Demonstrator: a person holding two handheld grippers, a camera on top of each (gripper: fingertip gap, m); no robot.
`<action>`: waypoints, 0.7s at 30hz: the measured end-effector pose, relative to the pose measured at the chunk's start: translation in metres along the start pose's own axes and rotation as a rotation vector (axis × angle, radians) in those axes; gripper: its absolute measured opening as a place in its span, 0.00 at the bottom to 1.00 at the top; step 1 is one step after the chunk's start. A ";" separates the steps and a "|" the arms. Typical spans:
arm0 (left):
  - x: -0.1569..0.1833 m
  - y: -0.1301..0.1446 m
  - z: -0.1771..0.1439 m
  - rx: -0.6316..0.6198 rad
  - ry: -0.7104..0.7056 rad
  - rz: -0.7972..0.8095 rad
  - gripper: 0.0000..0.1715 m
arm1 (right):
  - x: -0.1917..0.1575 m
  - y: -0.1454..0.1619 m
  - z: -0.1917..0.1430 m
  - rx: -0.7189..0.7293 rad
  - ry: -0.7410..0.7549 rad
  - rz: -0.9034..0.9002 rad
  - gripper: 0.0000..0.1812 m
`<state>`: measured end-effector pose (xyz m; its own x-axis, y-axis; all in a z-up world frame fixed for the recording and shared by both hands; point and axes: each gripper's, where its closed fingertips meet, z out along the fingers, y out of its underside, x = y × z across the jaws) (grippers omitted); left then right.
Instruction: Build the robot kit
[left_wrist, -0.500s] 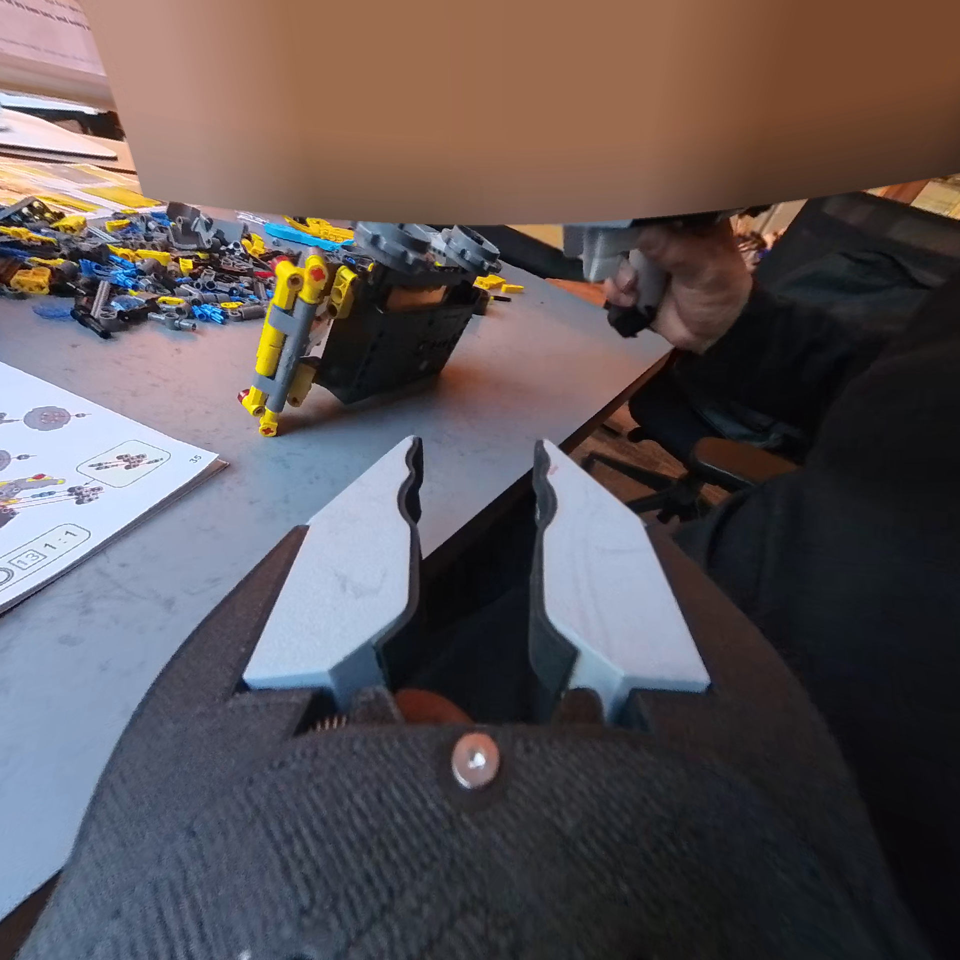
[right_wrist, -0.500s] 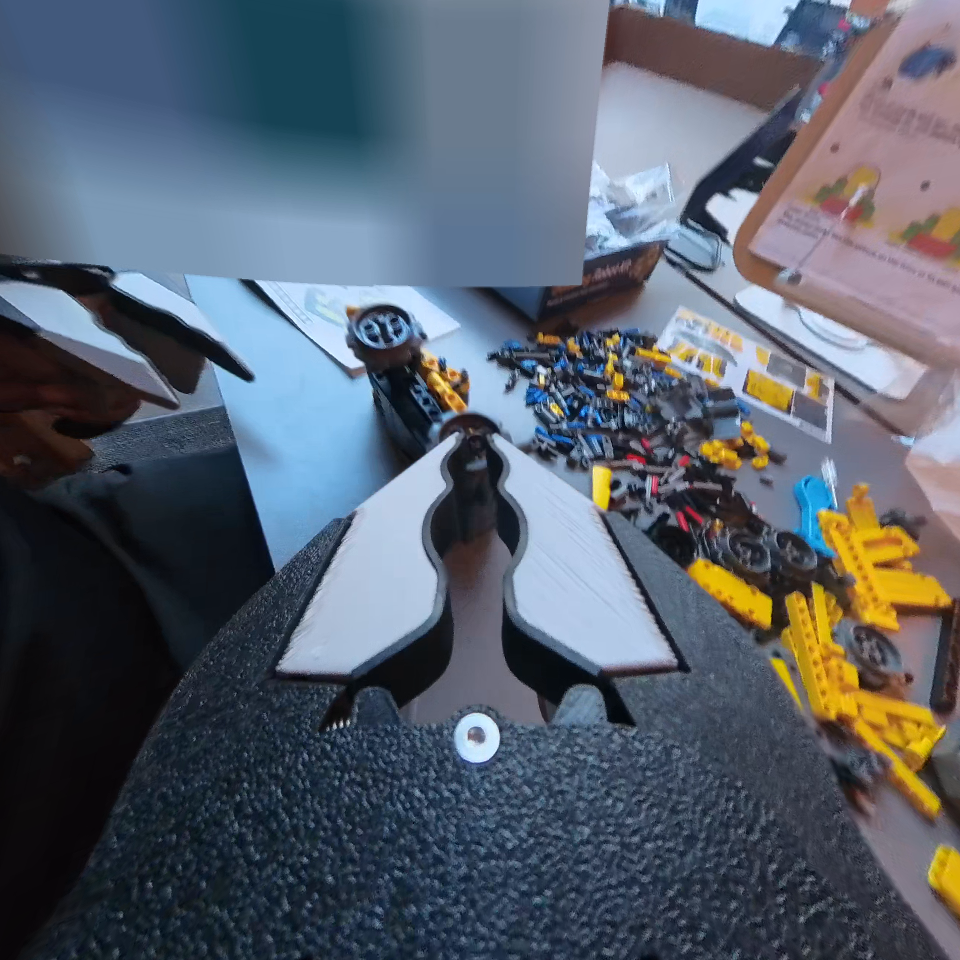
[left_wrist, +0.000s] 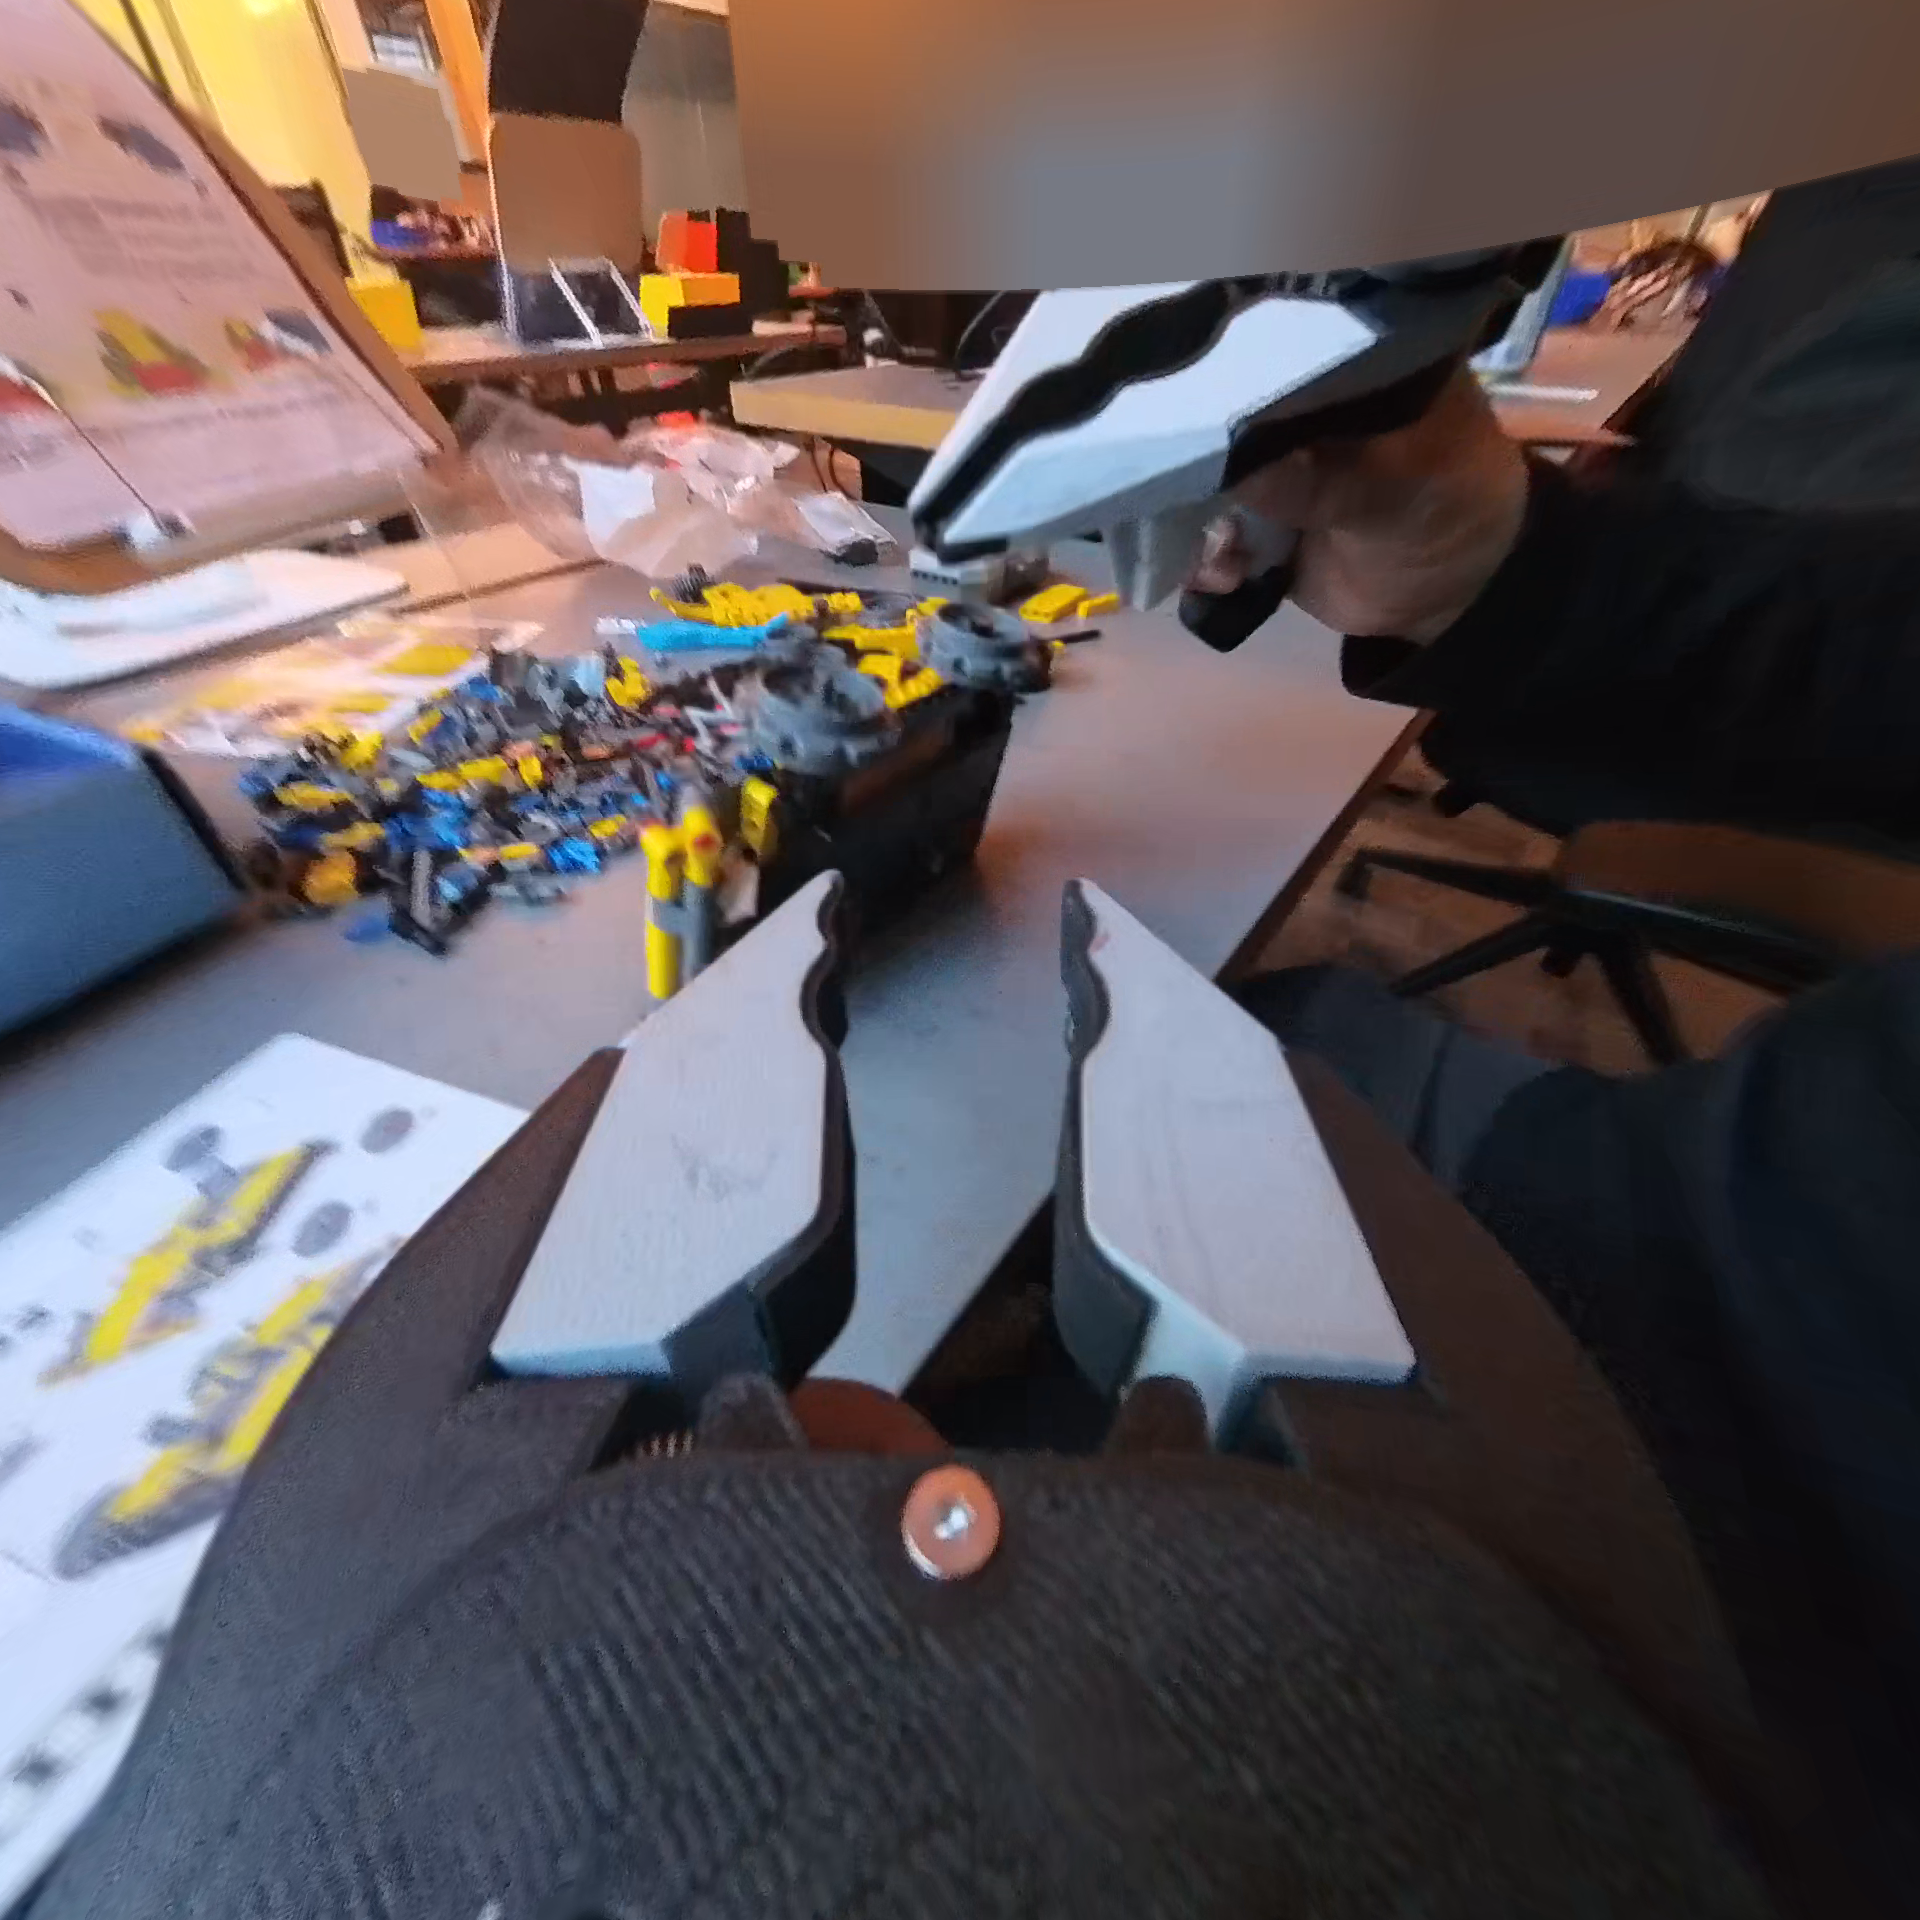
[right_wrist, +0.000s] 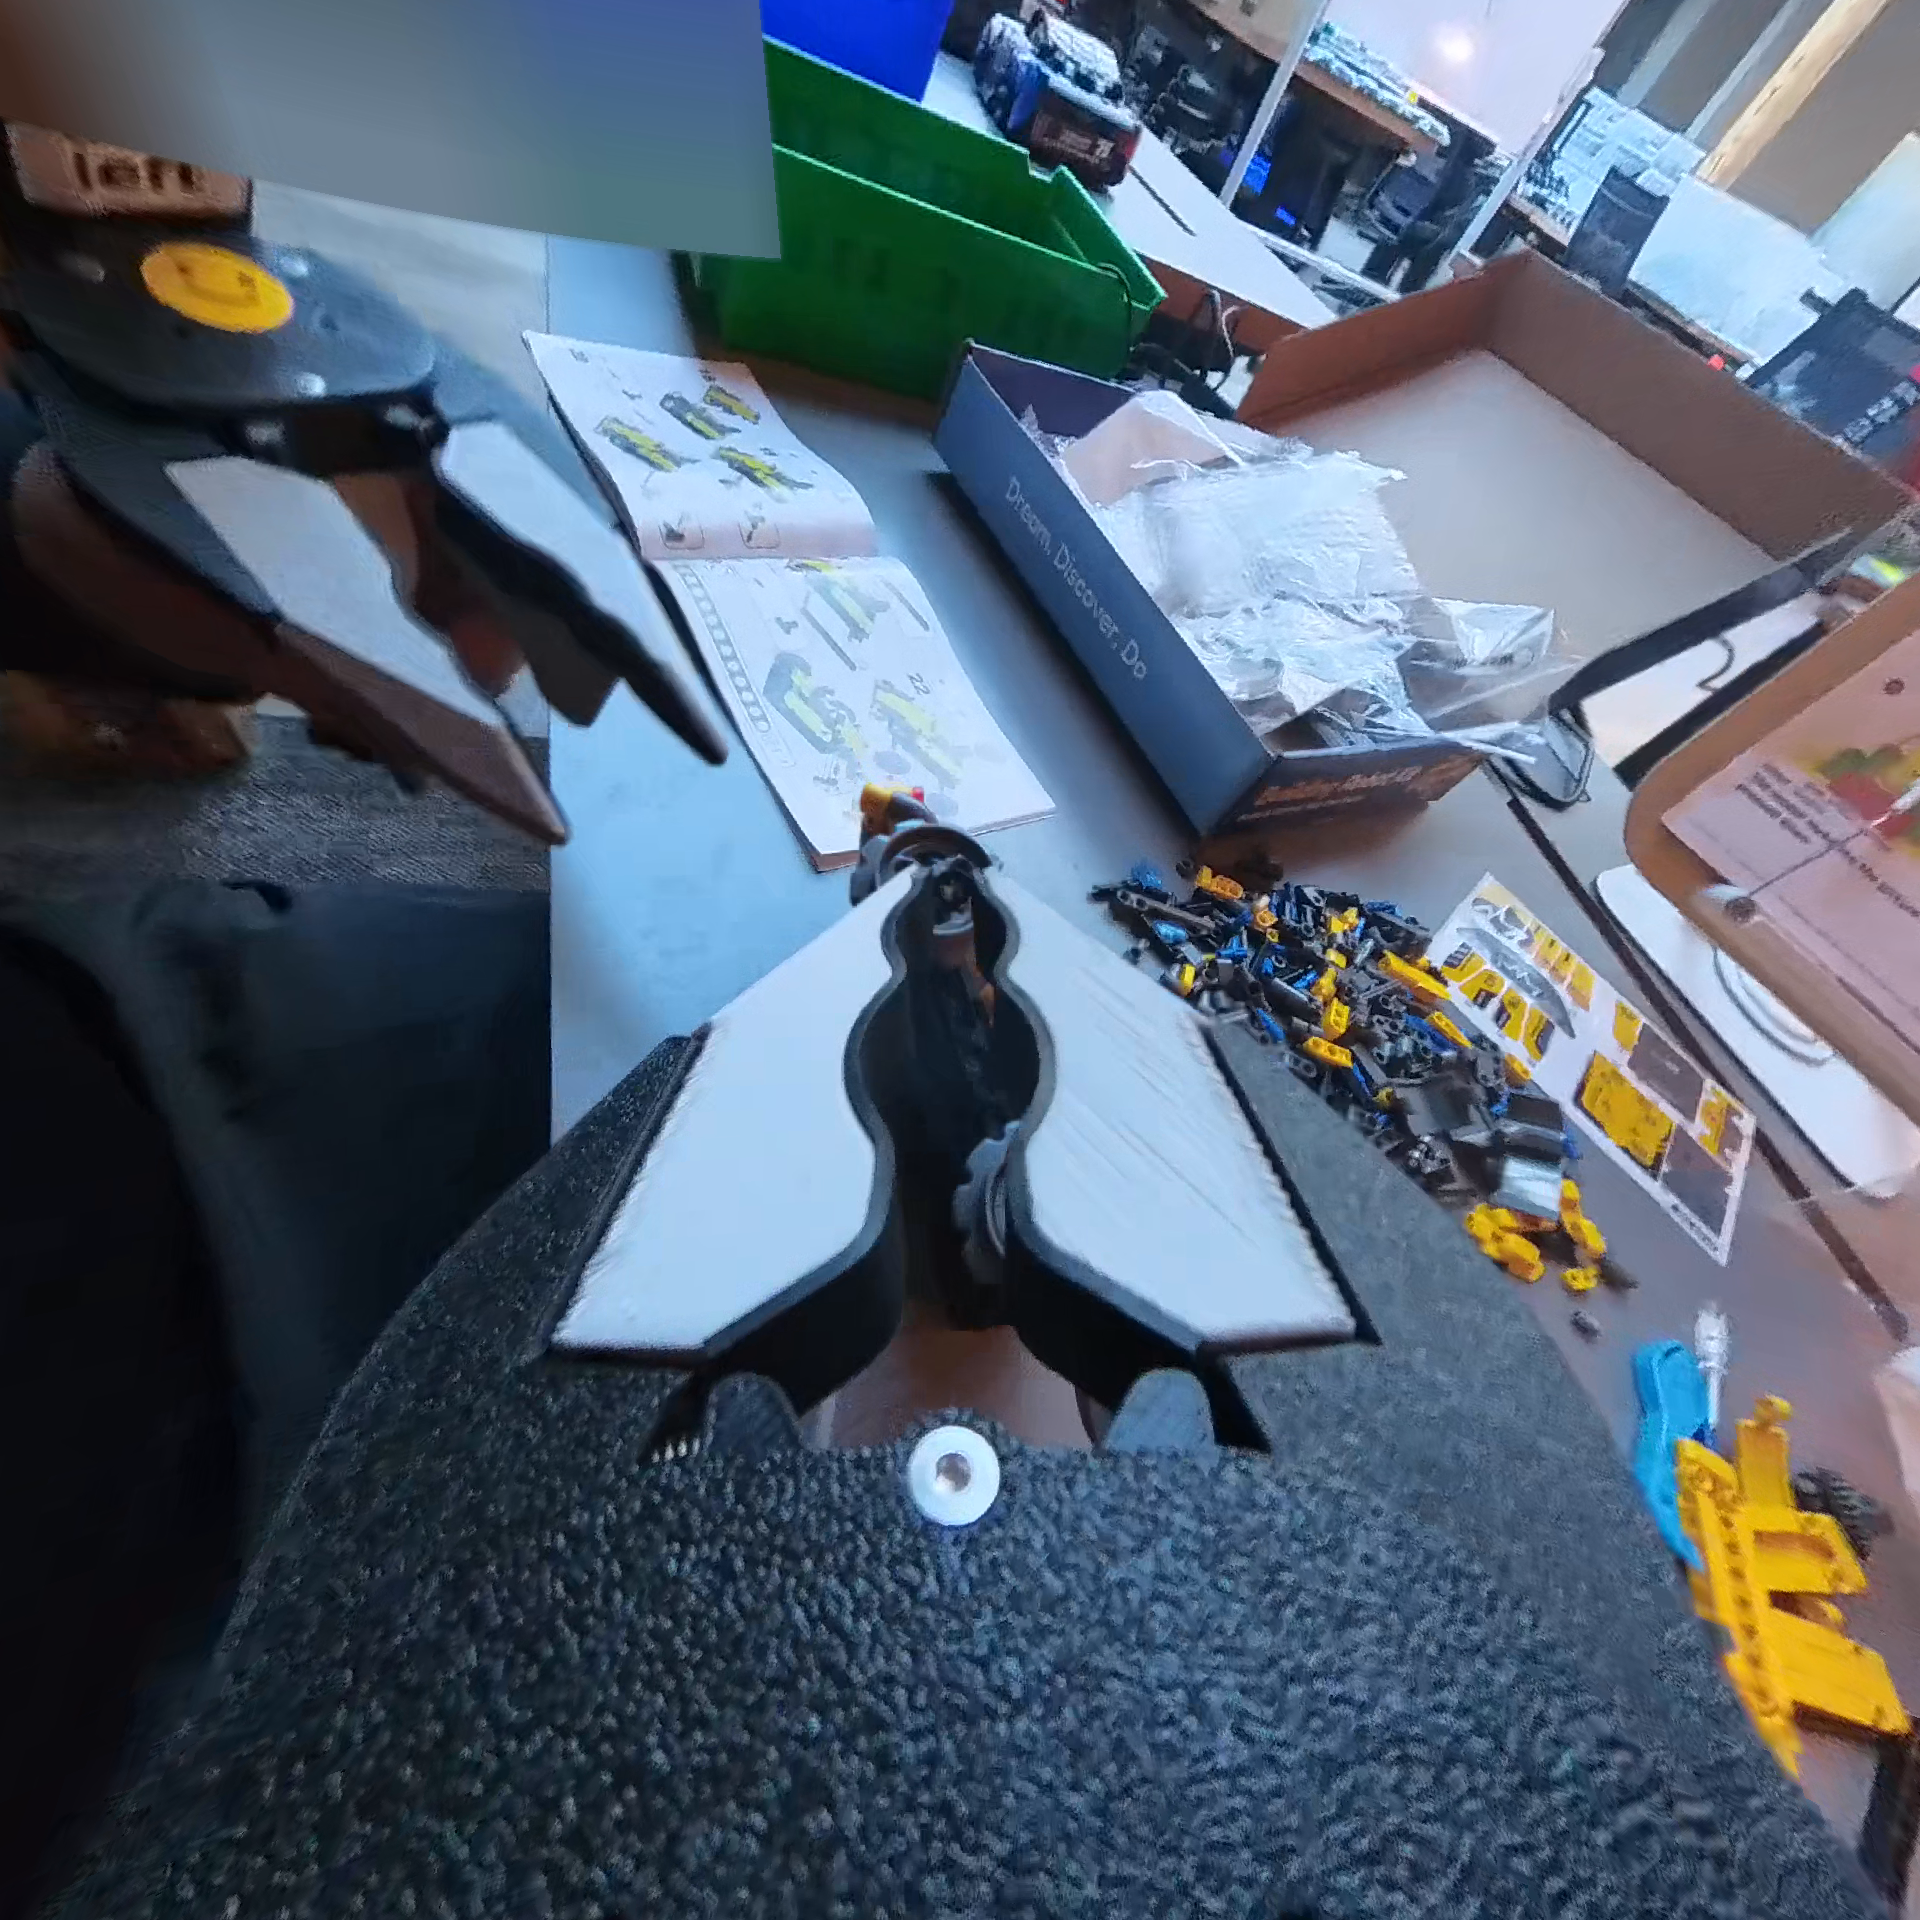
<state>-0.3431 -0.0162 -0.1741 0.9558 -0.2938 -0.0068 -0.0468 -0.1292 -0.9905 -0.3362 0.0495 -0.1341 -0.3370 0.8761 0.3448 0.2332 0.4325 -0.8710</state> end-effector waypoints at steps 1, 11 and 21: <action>-0.003 -0.006 0.001 -0.001 -0.005 0.042 0.21 | -0.001 -0.002 0.000 -0.002 0.005 -0.026 0.04; -0.028 -0.012 0.018 -0.148 0.048 0.189 0.21 | -0.005 -0.012 0.002 -0.039 0.021 -0.125 0.04; -0.039 -0.014 0.042 -0.194 0.134 0.303 0.28 | -0.004 -0.001 0.017 -0.080 -0.145 -0.148 0.04</action>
<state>-0.3677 0.0364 -0.1655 0.8444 -0.4657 -0.2647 -0.3876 -0.1901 -0.9020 -0.3507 0.0421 -0.1409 -0.4989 0.7644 0.4084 0.2406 0.5749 -0.7821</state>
